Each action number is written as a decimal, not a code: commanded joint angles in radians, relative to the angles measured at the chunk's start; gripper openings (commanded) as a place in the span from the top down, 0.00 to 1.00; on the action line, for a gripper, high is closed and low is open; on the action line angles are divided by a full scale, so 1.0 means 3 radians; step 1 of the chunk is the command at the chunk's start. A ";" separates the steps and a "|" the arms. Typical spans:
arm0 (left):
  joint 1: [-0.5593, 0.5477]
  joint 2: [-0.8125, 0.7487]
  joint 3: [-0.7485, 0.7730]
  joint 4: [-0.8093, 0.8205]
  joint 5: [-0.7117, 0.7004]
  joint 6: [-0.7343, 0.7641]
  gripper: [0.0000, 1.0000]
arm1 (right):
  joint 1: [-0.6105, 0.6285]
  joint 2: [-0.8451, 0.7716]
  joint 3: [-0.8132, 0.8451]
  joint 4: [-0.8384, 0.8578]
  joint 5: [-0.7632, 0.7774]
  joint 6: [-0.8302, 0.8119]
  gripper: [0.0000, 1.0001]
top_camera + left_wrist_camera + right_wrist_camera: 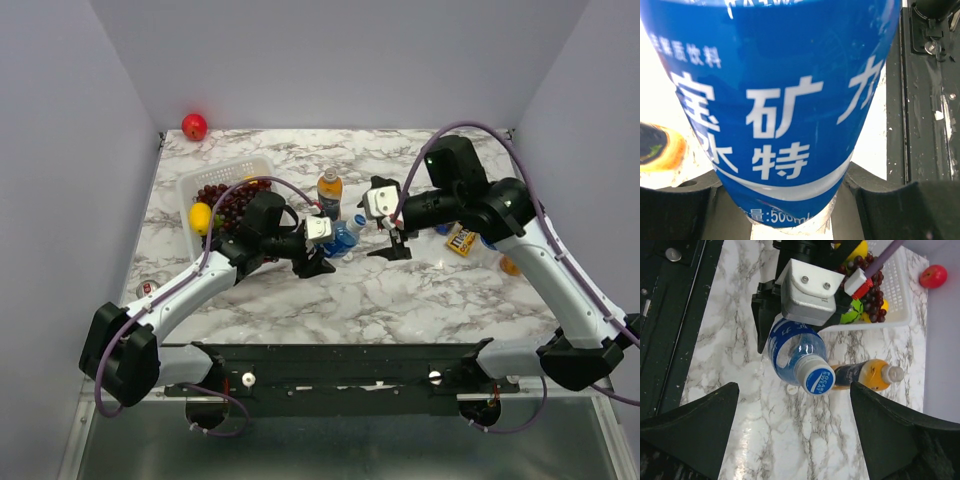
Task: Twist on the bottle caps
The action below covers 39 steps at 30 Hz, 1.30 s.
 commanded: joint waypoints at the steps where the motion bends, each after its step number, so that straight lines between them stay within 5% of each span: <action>1: -0.0033 0.0039 0.0180 -0.0143 0.0136 0.0151 1.00 | 0.0093 0.0107 -0.0057 0.0005 -0.0160 -0.0471 0.01; 18: 0.0105 0.0044 0.0093 0.0502 0.0136 -0.0637 1.00 | 0.0149 0.0005 -0.0369 -0.0066 0.0239 -0.0467 0.01; 26: 0.0162 0.0060 0.0129 0.0614 0.0121 -0.0694 1.00 | 0.0144 -0.0001 -0.0466 -0.0108 0.0765 0.0080 0.01; 33: 0.0141 0.0172 0.0369 -0.0717 0.0126 0.0582 1.00 | -0.0219 0.0066 -0.0052 -0.0112 0.0592 0.0255 0.05; 39: 0.0075 0.0295 0.0660 -0.1334 0.0034 0.1188 1.00 | -0.0189 -0.0190 -0.0328 0.0209 -0.0124 -0.0062 0.07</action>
